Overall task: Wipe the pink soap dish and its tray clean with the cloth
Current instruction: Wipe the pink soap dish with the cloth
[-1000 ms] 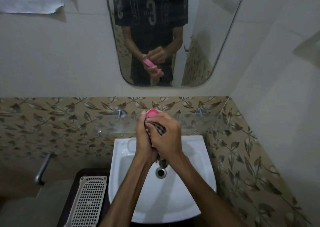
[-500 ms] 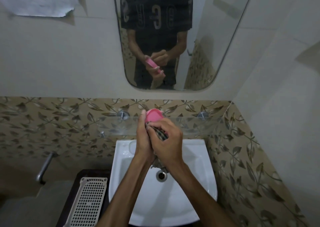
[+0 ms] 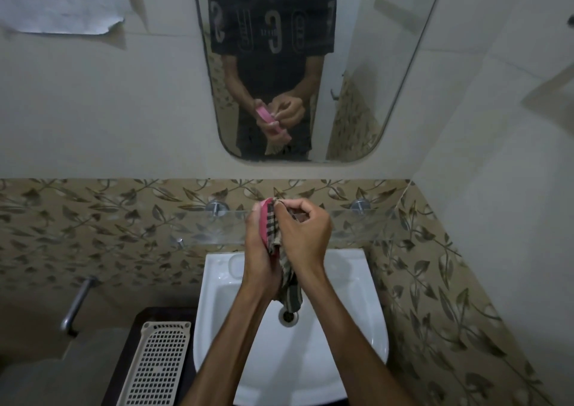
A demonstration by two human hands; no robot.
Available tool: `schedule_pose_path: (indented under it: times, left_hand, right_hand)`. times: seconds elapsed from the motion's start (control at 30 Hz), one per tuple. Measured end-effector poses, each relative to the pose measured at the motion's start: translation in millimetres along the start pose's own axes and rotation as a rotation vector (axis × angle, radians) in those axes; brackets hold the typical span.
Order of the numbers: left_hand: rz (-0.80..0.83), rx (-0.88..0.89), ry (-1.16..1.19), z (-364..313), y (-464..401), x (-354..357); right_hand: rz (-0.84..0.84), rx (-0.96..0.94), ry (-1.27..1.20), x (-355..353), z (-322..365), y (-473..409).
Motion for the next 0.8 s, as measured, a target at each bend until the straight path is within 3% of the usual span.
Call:
schedule_pose_path:
  times: [0.13, 0.3, 0.47, 0.7, 0.8]
  left_hand:
    - [0.01, 0.021, -0.038, -1, 0, 1]
    - [0.066, 0.025, 0.037, -9, 0, 3]
    - [0.055, 0.047, -0.038, -5, 1, 7]
    - [0.034, -0.03, 0.029, -7, 5, 2]
    - [0.025, -0.072, 0.071, -3, 3, -3]
  right_hand:
    - [-0.07, 0.059, 0.022, -3, -5, 2]
    - [0.134, -0.28, 0.015, 3, 21, 18]
    - [0.03, -0.108, -0.058, 0, 15, -1]
    - [0.207, -0.076, -0.12, -3, 5, 27]
    - [0.325, -0.231, -0.018, -5, 10, 25]
Point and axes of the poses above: each hand's wrist, its own y-axis away from the middle knuckle, its own x-axis out of the palm, z = x × y, the point moved 5 cm from there along -y, towards the middle knuckle, and after that the axes turned 11 degrees about -z, right-handed, at the moved point
